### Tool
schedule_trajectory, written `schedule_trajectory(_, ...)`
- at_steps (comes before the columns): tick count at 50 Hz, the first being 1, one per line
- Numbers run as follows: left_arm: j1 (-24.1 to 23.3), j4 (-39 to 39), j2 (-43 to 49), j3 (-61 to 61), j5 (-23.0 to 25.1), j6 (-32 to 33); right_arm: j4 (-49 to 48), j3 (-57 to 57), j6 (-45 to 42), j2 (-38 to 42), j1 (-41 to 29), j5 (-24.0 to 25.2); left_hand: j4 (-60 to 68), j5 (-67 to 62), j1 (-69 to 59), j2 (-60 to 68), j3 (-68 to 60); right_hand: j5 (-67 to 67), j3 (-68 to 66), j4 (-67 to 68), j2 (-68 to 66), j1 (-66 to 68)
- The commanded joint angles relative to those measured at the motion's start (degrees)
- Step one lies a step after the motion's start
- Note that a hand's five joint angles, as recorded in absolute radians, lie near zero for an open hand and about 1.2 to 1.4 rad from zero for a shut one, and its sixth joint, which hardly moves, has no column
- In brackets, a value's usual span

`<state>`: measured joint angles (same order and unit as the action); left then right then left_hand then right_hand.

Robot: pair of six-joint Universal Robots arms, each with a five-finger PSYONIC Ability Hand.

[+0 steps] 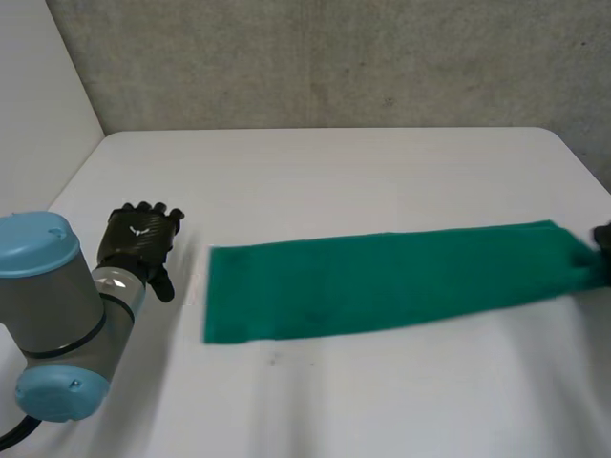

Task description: Fold the towel.

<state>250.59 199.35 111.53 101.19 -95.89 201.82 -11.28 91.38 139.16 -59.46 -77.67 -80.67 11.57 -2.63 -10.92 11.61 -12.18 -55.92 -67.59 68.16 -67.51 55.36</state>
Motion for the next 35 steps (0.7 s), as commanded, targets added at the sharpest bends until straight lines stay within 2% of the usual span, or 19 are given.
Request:
schedule_trajectory(1, 0.17, -0.01, -0.7, 0.06, 0.0, -0.02, 0.38, -3.66, -12.06, -0.4, 7.26, -2.82, -1.57, 2.63, 0.92, -1.61, 2.18, -14.08, -12.41, 11.84, -12.49, 24.64)
schedule_trajectory(4, -0.19, -0.1, -0.7, 0.06, -0.08, -0.02, 0.21, -3.75, -14.09, -1.36, 6.31, -2.39, -1.57, 2.63, 0.92, -1.61, 2.18, -14.08, -12.41, 11.84, -12.49, 24.64)
schedule_trajectory(7, -0.36, -0.1, -0.79, 0.15, -0.17, -0.02, -0.49, -3.84, -9.81, -5.48, -2.19, -0.2, -1.57, 2.63, 0.92, -1.61, 2.18, -14.08, -12.41, 11.84, -12.49, 24.64)
schedule_trajectory(8, -0.36, -0.1, -0.79, 0.15, -0.17, -0.02, -0.49, -3.84, -9.79, -5.49, -2.22, -0.18, -1.57, 2.63, 0.92, -1.61, 2.18, -14.08, -12.41, 11.84, -12.49, 24.64)
schedule_trajectory(9, -0.36, -0.1, -0.87, 0.15, -0.26, -0.02, -1.19, -3.23, -6.31, -8.19, -7.36, 2.16, -1.57, 2.63, 0.92, -1.61, 2.18, -14.08, -12.41, 11.84, -12.49, 24.64)
schedule_trajectory(12, -0.54, -0.19, -0.96, 0.15, -0.43, -0.02, -1.55, -2.79, -5.48, -9.18, -9.26, 3.15, -1.57, 2.63, 0.92, -1.61, 2.18, -14.08, -12.41, 11.84, -12.49, 24.64)
schedule_trajectory(15, -0.45, -0.45, -1.23, 0.15, -0.44, -0.02, -5.14, -0.42, -3.63, -12.43, -22.13, 8.32, -1.57, 2.63, 0.92, -1.61, 2.18, -14.08, -12.41, 11.84, -12.49, 24.64)
schedule_trajectory(16, -0.45, -0.54, -1.49, 0.24, -0.44, -0.02, -5.15, -0.42, -3.63, -12.44, -22.18, 8.34, -1.57, 2.63, 0.92, -1.61, 2.18, -14.08, -12.41, 11.84, -12.49, 24.64)
schedule_trajectory(17, -0.45, -0.63, -1.84, 0.41, -0.52, -0.02, -7.5, 0.72, -3.72, -12.26, -28.7, 10.6, -1.57, 2.63, 0.92, -1.61, 2.18, -14.08, -12.41, 11.84, -12.49, 24.64)
schedule_trajectory(23, -0.54, -0.36, -2.9, 1.91, -0.17, -0.02, -11.82, 2.39, -4.33, -8.15, -42.18, 15.97, -1.57, 2.63, 0.92, -1.61, 2.18, -14.08, -12.41, 11.84, -12.49, 24.64)
schedule_trajectory(25, -0.97, -0.45, -2.9, 1.91, -0.26, -0.02, -12.01, 2.4, -6.08, -3.85, -46.41, 18.34, -1.57, 2.63, 0.92, -1.61, 2.18, -14.08, -12.41, 11.84, -12.49, 24.64)
schedule_trajectory(27, -1.59, -0.45, -2.9, 2.0, -0.26, -0.02, -11.92, 2.4, -6.96, -2.52, -47.48, 19.06, -1.57, 2.63, 0.92, -1.61, 2.18, -14.08, -12.41, 11.84, -12.49, 24.64)
schedule_trajectory(29, -2.29, -0.45, -2.9, 2.0, -0.35, -0.02, -11.4, 2.4, -11.53, 1.53, -49.86, 19.5, -1.57, 2.63, 0.92, -1.61, 2.18, -14.08, -12.41, 11.84, -12.49, 24.64)
schedule_trajectory(31, -2.56, -0.45, -2.9, 2.0, -0.35, -0.02, -10.69, 2.14, -14.26, 2.5, -49.95, 19.07, -1.57, 2.63, 0.92, -1.61, 2.18, 8.76, 10.43, -11.0, 10.36, 1.79)
schedule_trajectory(32, -2.73, -0.45, -2.9, 2.0, -0.35, -0.02, -10.08, 1.96, -16.1, 2.5, -49.69, 17.85, -1.57, 2.63, 0.92, -1.61, 2.18, 38.38, 40.05, -40.62, 39.97, -27.82)
schedule_trajectory(33, -2.91, -0.45, -2.9, 2.08, -0.43, -0.02, -9.9, 1.78, -16.64, 2.33, -49.42, 16.88, -1.57, 2.63, 0.92, -1.61, 2.18, 50.83, 52.5, -53.07, 52.43, -40.28)
schedule_trajectory(35, -3.09, -0.45, -2.9, 2.08, -0.43, -0.02, -9.64, 1.78, -15.95, 0.85, -48.46, 14.07, -1.57, 2.63, 0.92, -1.61, 2.18, 55.92, 57.59, -58.16, 57.51, -45.36)
